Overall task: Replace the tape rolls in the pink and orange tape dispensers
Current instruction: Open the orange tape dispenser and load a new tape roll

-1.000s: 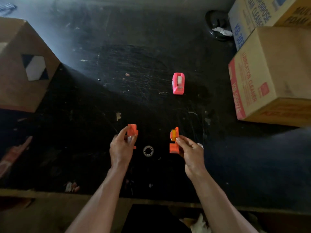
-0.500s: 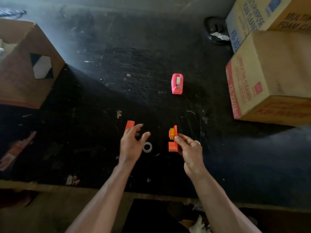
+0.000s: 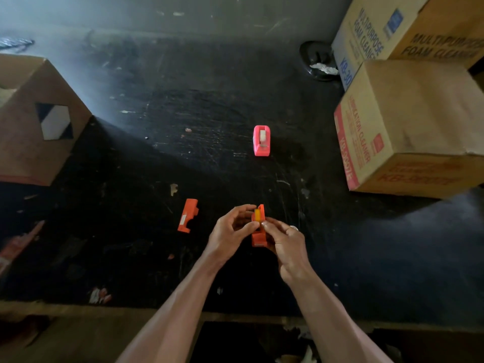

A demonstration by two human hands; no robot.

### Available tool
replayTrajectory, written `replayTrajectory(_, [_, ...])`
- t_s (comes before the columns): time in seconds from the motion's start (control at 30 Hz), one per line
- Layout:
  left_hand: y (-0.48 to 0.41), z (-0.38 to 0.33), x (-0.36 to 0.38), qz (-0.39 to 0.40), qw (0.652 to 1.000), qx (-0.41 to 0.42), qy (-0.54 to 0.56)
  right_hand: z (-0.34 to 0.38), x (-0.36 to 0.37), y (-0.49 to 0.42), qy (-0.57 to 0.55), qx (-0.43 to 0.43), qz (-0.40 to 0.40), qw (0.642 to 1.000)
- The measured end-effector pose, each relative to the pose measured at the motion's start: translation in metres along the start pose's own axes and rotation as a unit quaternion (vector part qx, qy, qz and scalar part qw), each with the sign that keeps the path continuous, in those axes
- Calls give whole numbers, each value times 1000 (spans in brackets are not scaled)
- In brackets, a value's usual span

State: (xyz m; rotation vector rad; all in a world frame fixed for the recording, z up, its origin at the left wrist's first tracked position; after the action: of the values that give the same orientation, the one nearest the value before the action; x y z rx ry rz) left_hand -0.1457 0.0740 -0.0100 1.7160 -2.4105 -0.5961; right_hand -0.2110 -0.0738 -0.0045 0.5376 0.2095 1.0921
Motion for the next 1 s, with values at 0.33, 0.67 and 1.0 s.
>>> replayTrajectory(0.33, [-47, 14, -45, -166, 963, -24, -212, -5, -24, -18, -15, 25, -54, 998])
replayTrajectory(0.67, [-62, 19, -41, -132, 923, -43, -359, -16, -28, -20, -13, 27, -52, 998])
replayTrajectory(1.0, [2, 31, -63, -203, 938, -78, -268, -41, -24, -8, 5, 36, -37, 999])
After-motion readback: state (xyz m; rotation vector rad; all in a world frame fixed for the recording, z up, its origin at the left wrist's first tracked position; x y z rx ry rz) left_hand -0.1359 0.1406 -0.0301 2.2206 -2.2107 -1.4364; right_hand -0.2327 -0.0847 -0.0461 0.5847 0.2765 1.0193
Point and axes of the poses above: each hand's wrist, its own y-axis away from the middle knuckle, its own x-axis out of the palm, z = x × y, the point moved 8 cm from there along -y, towards the middle knuckle, and after that the axes turned 7 degrees about -x, right-handed, at the moved point
